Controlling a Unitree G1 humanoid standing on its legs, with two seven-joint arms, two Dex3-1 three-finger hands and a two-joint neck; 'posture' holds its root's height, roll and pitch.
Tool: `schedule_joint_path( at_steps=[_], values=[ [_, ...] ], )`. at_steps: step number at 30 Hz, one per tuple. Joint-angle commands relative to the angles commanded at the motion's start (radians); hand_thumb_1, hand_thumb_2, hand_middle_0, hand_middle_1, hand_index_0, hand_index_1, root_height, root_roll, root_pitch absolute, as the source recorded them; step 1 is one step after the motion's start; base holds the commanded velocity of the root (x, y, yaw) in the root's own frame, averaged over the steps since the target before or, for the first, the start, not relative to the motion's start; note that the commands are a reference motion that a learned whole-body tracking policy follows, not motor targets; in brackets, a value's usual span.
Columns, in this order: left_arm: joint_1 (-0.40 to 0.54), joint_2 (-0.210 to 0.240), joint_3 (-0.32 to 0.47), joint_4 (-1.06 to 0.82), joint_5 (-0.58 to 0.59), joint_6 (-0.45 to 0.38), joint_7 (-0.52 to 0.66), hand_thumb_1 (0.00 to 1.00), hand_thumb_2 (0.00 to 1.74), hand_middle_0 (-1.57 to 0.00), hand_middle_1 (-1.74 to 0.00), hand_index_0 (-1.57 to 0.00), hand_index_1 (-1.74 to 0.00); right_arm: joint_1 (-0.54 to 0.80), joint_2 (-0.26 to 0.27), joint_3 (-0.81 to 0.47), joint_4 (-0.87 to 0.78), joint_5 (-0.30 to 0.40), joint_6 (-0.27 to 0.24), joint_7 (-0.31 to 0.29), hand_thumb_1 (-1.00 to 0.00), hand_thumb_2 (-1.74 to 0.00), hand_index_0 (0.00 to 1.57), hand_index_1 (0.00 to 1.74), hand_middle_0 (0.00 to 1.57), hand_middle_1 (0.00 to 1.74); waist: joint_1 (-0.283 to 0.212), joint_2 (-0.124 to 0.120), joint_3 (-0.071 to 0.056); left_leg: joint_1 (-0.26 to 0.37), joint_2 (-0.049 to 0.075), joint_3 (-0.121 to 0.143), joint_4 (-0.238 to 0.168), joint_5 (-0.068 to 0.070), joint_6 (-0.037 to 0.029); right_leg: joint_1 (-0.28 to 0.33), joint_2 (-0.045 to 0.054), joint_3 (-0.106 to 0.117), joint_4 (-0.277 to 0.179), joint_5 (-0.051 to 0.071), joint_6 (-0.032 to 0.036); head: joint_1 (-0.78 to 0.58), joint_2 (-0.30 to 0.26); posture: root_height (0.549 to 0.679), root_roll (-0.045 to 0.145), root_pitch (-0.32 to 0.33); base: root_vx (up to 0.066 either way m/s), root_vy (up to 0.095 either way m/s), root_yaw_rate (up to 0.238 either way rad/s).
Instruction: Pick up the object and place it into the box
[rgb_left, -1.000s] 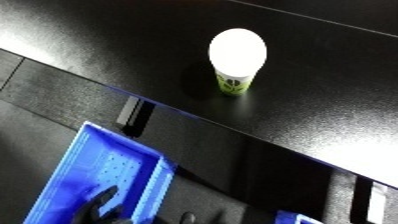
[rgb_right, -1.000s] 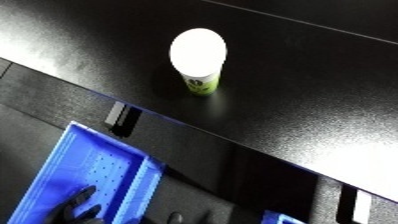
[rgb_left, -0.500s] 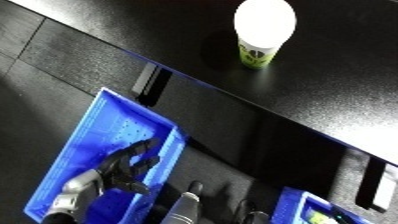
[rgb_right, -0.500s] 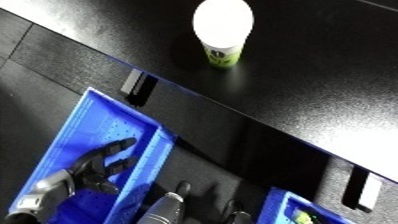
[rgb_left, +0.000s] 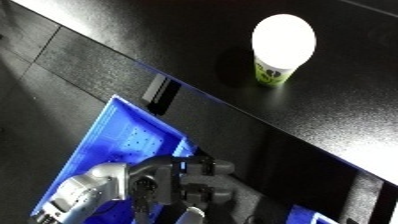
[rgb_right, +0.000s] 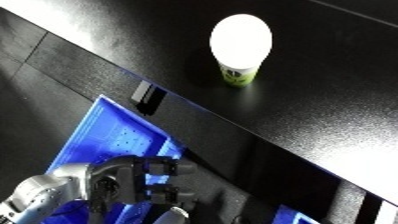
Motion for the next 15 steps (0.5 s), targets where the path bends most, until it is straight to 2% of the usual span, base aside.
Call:
schedule_joint_path(
  at_steps=[3,8,11,15],
  values=[
    [-0.008,-0.045,0.036,-0.056,-0.142,-0.018,0.040,0.00,0.00,0.00,0.00,0.00,0.00,0.005,0.013,-0.001,0.009,0.009,-0.008,0.003,0.00,0.00,0.00,0.00,0.00,0.00,0.006,-0.009,-0.003,0.002,-0.003,-0.006,-0.007,0.000,-0.0017,0.002,0.0013,-0.004,-0.002,-0.001,-0.0039,0.012,0.008,0.638,0.035,-0.072,0.011,-0.043,0.048],
    [-0.023,-0.169,0.120,-0.077,-0.388,-0.078,0.172,0.00,0.00,0.00,0.00,0.00,0.00,0.013,0.044,-0.012,0.037,-0.016,-0.022,0.020,0.00,0.00,0.00,0.00,0.00,0.00,0.011,-0.028,-0.010,0.008,-0.004,-0.009,-0.014,-0.001,-0.0026,-0.001,0.0057,-0.003,0.004,-0.008,-0.0113,0.012,0.018,0.637,0.034,-0.072,0.023,-0.030,-0.013],
    [-0.042,-0.224,0.169,-0.060,-0.453,-0.147,0.255,0.00,0.00,0.00,0.00,0.00,0.00,0.014,0.056,-0.014,0.048,-0.027,-0.028,0.031,0.00,0.00,0.00,0.00,0.00,0.00,0.010,-0.037,-0.015,0.010,0.000,-0.008,-0.015,0.000,-0.0042,-0.004,0.0083,-0.002,0.008,-0.010,-0.0139,0.006,0.016,0.636,0.032,-0.072,0.025,-0.022,-0.052],
    [-0.063,-0.276,0.225,-0.029,-0.463,-0.242,0.335,0.00,0.00,0.00,0.00,0.00,0.00,0.018,0.068,-0.017,0.053,-0.050,-0.027,0.041,0.00,0.00,0.00,0.00,0.00,0.00,0.008,-0.048,-0.019,0.014,0.004,-0.006,-0.019,0.002,-0.0065,-0.005,0.0112,-0.002,0.012,-0.012,-0.0161,-0.005,0.021,0.636,0.031,-0.073,0.028,-0.020,-0.049]
  ],
)
